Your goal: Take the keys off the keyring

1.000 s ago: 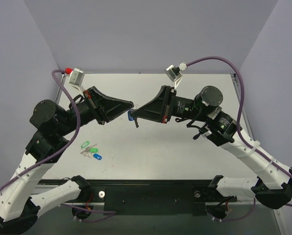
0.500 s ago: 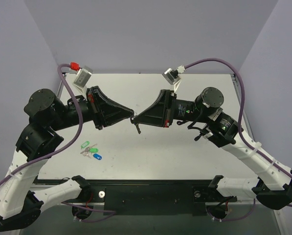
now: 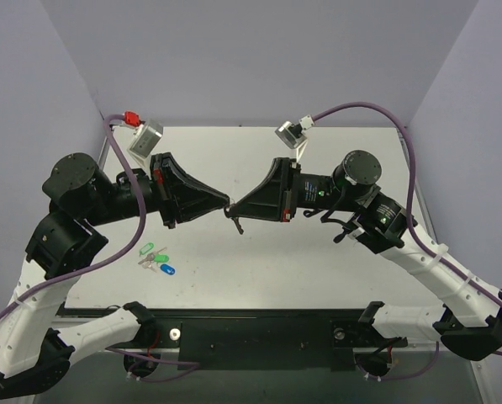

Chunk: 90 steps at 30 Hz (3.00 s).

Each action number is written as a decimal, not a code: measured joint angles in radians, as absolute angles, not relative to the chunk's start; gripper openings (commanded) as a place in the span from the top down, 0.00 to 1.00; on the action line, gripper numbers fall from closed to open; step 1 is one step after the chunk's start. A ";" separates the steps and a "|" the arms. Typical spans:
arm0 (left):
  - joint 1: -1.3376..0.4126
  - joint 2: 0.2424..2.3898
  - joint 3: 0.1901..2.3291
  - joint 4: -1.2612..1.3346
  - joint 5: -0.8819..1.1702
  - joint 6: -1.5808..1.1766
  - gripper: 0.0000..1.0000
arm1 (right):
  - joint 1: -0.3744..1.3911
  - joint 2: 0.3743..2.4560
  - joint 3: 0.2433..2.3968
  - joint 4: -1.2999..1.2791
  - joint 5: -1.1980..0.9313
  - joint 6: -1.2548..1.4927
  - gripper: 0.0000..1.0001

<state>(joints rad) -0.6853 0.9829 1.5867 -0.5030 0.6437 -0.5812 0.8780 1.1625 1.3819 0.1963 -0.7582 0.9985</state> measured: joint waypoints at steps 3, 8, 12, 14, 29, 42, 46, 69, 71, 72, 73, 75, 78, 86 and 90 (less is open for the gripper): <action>-0.685 0.982 1.587 -0.508 0.656 -0.567 1.00 | 0.878 1.161 1.380 0.196 -0.765 0.999 1.00; -0.685 0.982 1.587 -0.529 0.679 -0.553 1.00 | 0.875 1.148 1.365 0.189 -0.768 0.999 1.00; -0.685 0.982 1.587 -0.540 0.696 -0.538 1.00 | 0.862 1.142 1.365 0.182 -0.770 0.999 1.00; -0.685 0.983 1.587 -0.548 0.706 -0.537 1.00 | 0.858 1.137 1.365 0.176 -0.770 0.999 1.00; -0.693 0.987 1.590 -0.627 0.791 -0.535 1.00 | 0.838 1.135 1.365 0.199 -0.710 1.006 1.00; -0.693 0.965 1.570 -0.625 0.765 -0.537 1.00 | 0.838 1.142 1.365 0.194 -0.695 1.000 1.00; -0.693 0.962 1.561 -0.626 0.756 -0.538 1.00 | 0.838 1.139 1.365 0.150 -0.668 0.971 1.00; -0.693 0.967 1.537 -0.723 0.444 -0.543 1.00 | 0.827 0.978 1.261 -0.302 -0.362 0.730 1.00; -0.693 0.979 1.531 -0.734 0.403 -0.545 1.00 | 0.825 0.953 1.233 -0.350 -0.318 0.716 1.00; -0.693 0.986 1.528 -0.739 0.384 -0.547 1.00 | 0.823 0.942 1.219 -0.374 -0.299 0.710 1.00; -0.693 0.994 1.522 -0.746 0.360 -0.551 1.00 | 0.823 0.931 1.205 -0.399 -0.278 0.705 1.00; -0.693 1.012 1.514 -0.762 0.319 -0.565 1.00 | 0.819 0.912 1.180 -0.441 -0.243 0.700 1.00; -0.693 1.033 1.496 -0.769 0.271 -0.577 1.00 | 0.818 0.887 1.147 -0.493 -0.199 0.697 1.00; -0.693 1.076 1.455 -0.793 0.115 -0.593 1.00 | 0.818 0.837 1.102 -0.565 -0.131 0.697 1.00; -0.693 1.097 1.419 -0.778 0.012 -0.604 1.00 | 0.818 0.824 1.088 -0.592 -0.105 0.698 1.00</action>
